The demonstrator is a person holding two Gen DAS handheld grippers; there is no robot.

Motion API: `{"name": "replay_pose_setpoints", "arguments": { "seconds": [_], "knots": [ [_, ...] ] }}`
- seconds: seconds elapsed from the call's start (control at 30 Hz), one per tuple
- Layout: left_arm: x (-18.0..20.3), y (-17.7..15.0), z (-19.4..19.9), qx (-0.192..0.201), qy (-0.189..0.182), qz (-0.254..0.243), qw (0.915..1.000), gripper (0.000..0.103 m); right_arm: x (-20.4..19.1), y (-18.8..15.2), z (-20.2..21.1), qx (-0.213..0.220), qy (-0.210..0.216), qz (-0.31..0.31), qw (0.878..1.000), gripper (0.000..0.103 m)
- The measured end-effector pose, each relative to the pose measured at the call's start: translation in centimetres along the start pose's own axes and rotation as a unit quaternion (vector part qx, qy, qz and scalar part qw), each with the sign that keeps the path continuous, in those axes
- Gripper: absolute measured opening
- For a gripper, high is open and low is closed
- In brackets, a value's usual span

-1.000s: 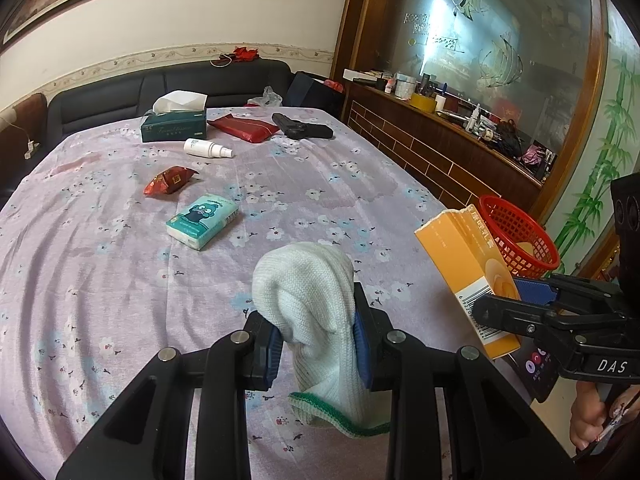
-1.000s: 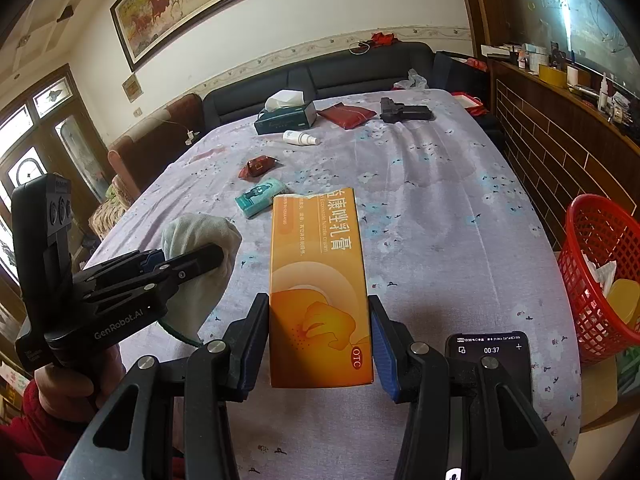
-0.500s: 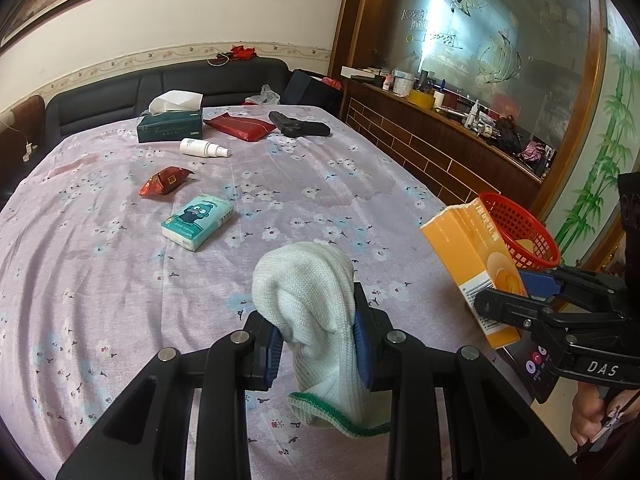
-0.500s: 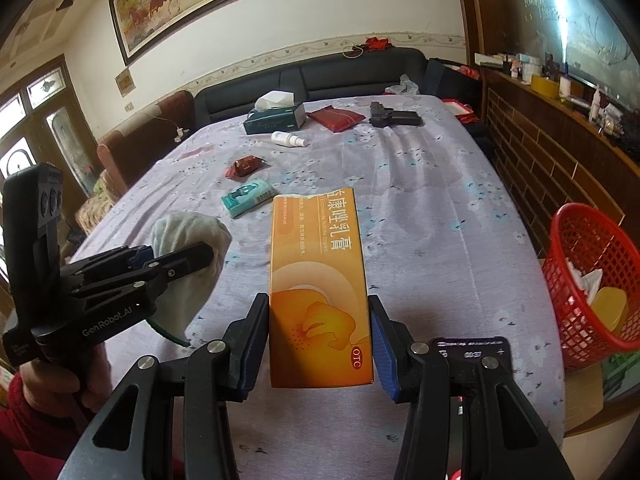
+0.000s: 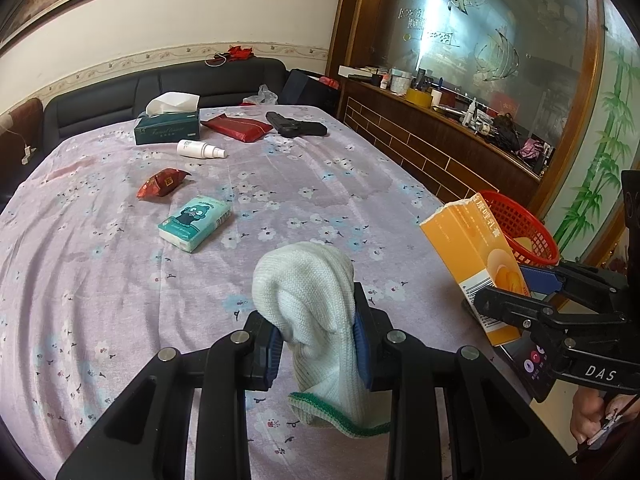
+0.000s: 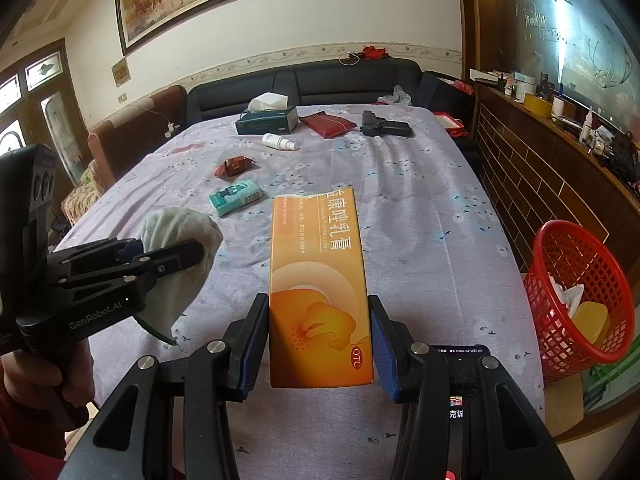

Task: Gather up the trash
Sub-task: 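Lift the sock with the left gripper while the right lifts the orange box, then carry sock and orange box over the red basket and open both grippers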

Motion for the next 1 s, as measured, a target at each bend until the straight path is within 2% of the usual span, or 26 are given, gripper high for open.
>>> {"name": "replay_pose_setpoints", "arguments": {
  "seconds": [0.4, 0.57, 1.0],
  "knots": [
    [1.4, 1.7, -0.1, 0.003, -0.014, -0.020, 0.9997, 0.028, 1.9, 0.6, 2.1, 0.025, -0.001, -0.023, 0.999, 0.051],
    [3.0, 3.2, -0.2, 0.006, -0.037, -0.031, 0.9988, 0.028, 3.8, 1.0, 3.5, 0.041, -0.007, -0.042, 0.998, 0.051],
    [11.0, 7.8, -3.2, -0.010, -0.116, -0.082, 0.9898, 0.029, 13.4, 1.2, 8.8, 0.094, -0.061, -0.133, 0.985, 0.052]
  ]
}}
Point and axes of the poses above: each gripper's, at about its wrist camera, not at the fingertips, and z roughly against the way its jaws point, x to its right, y to its top, the point moved 1 cm from there along -z, roughly the way its jaws point, and after that the axes turned 7 degrees about -z, right-handed, at the moved point
